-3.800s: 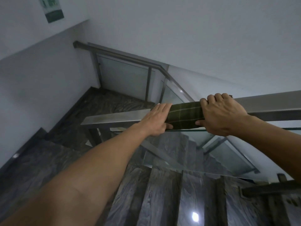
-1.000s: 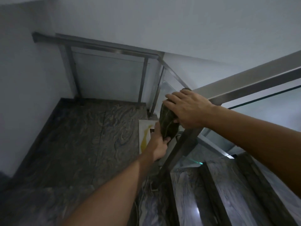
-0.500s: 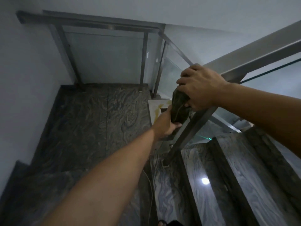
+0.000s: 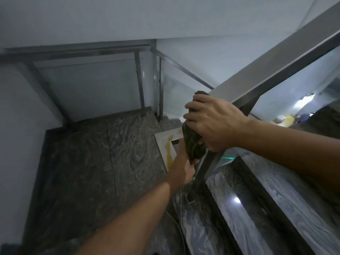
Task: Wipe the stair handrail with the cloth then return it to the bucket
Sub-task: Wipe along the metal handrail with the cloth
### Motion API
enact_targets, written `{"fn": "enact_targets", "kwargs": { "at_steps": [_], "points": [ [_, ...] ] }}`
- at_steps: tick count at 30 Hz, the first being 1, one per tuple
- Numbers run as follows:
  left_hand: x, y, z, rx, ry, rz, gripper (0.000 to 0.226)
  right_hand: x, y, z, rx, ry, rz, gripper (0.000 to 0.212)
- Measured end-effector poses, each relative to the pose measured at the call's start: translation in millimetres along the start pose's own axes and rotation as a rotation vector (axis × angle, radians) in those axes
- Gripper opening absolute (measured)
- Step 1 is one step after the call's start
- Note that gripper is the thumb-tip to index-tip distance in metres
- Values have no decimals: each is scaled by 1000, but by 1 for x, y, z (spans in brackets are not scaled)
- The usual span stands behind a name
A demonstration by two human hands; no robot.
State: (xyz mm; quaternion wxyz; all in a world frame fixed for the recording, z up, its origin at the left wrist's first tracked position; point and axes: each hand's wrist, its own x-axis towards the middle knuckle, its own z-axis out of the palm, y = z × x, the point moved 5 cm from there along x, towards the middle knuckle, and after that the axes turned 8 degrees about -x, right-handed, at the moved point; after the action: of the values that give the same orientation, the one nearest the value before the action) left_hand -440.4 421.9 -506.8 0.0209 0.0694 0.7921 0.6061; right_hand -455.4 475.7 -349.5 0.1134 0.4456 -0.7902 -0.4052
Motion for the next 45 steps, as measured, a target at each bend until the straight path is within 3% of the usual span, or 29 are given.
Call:
{"fn": "enact_targets", "kwargs": {
  "at_steps": [4,6,8,12,14,17,23,33,42,45],
  "points": [
    [0,-4,-5,-21,-49,95,71,-1,2,-6,34,-54,26,56],
    [0,3,-8,-66,-50,152,60,0,3,-9,42,-76,45,61],
    [9,0,-12,-96,-18,95,39,0,4,-11,27,-100,88,64],
    [7,16,-17,-46,-103,129,35,-1,3,-16,43,-157,153,73],
    [7,12,-17,77,-134,174,47,-2,2,-16,47,-160,179,74],
    [14,-3,-18,-23,-166,59,82,-4,2,-15,45,-168,224,70],
    [15,-6,-22,-25,-213,79,94,-8,-8,-11,40,-220,330,79],
    [41,-18,-39,61,-514,223,82,-2,-38,-11,-80,-331,636,77],
    [61,1,-61,32,-897,372,76,5,-59,-1,-160,-397,800,70],
    [81,-7,-60,145,-979,454,72,9,-67,6,-211,-409,884,72]
  ]
}}
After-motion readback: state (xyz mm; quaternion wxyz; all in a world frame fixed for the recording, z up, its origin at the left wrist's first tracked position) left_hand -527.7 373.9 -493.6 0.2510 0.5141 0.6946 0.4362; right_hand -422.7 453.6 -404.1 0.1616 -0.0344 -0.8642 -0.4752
